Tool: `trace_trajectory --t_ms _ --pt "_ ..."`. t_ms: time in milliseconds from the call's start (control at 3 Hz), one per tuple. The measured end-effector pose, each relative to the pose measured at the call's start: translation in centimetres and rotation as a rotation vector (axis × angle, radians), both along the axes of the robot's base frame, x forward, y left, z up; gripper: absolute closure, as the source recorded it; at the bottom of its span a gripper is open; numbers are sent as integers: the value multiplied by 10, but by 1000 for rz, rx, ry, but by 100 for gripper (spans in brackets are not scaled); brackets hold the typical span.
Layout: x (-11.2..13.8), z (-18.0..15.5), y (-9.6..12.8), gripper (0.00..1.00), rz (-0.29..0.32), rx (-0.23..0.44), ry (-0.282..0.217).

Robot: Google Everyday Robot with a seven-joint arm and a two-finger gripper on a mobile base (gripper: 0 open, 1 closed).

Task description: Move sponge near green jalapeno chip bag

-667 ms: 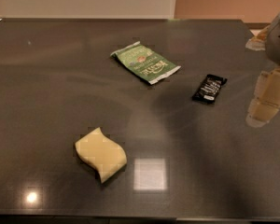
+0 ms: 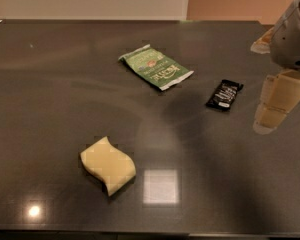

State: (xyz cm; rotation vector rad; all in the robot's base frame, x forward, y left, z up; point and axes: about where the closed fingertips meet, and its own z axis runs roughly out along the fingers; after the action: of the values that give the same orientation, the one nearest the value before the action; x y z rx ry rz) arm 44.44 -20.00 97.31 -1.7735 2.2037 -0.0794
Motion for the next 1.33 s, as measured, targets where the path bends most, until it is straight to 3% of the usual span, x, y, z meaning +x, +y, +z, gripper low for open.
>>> trace_trajectory --t_ms 667,1000,1333 --pt "4 -25 69 0 118 -3 16" --pt "-9 -39 107 0 197 12 35" --pt "-34 -54 142 0 315 22 71"
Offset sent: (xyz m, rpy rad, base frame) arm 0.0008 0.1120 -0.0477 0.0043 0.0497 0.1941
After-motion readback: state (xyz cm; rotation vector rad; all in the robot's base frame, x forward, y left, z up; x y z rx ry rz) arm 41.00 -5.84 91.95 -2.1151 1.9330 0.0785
